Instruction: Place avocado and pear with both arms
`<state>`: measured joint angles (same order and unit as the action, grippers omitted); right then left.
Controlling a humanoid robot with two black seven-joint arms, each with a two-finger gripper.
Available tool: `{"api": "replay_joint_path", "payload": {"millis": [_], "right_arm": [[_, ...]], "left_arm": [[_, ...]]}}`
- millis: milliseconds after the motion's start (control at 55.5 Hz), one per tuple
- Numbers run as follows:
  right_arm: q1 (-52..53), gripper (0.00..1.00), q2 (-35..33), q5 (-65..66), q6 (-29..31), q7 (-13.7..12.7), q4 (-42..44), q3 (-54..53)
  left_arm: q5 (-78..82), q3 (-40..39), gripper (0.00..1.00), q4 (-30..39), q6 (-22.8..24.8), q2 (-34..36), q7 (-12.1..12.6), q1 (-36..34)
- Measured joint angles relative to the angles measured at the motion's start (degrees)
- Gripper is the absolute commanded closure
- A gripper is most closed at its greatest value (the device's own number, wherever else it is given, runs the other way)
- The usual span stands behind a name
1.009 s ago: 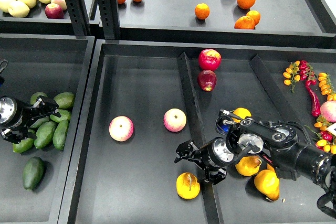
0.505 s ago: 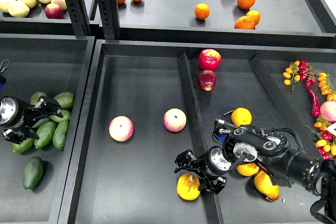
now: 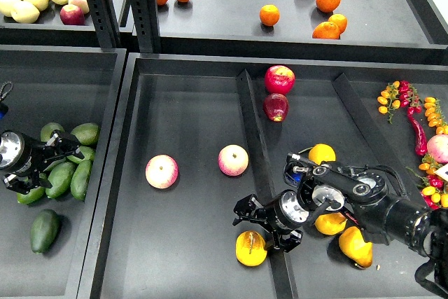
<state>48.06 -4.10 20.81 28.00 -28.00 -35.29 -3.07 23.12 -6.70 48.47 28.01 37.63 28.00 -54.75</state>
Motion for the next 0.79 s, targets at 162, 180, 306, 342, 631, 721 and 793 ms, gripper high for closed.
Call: {"api": "replay_joint_path", "payload": {"millis": [162, 180, 306, 342, 631, 721, 793], "right_arm": [[0.4, 0.00, -0.2, -0.2, 0.0, 0.0, -0.3, 0.2], [0.5, 0.00, -0.4, -0.2, 0.0, 0.0, -0.4, 0.2], [1.2, 0.00, -1.6, -0.2, 0.0, 0.0, -0.4, 0.3], [1.4, 0.00, -1.7, -0.2, 0.0, 0.0, -0.4, 0.3], [3.0, 0.00, -2.4, -0.8, 0.0, 0.0, -0.4, 0.3], [3.2, 0.00, -2.4, -0.9, 0.0, 0.0, -0.5, 0.4], [3.3, 0.00, -2.4, -0.9, 0.0, 0.0, -0.5, 0.4]], "left_arm": [[0.0, 0.0, 0.00, 0.0, 0.0, 0.0, 0.0, 0.0], [0.0, 0.0, 0.00, 0.0, 0.0, 0.0, 0.0, 0.0], [0.0, 0.0, 0.00, -0.1, 0.0, 0.0, 0.0, 0.0], [0.0, 0.0, 0.00, 0.0, 0.0, 0.0, 0.0, 0.0], [0.0, 0.0, 0.00, 0.0, 0.0, -0.1, 0.0, 0.1], [0.0, 0.0, 0.00, 0.0, 0.0, -0.1, 0.0, 0.1], [0.0, 0.0, 0.00, 0.0, 0.0, -0.1, 0.0, 0.1]]}}
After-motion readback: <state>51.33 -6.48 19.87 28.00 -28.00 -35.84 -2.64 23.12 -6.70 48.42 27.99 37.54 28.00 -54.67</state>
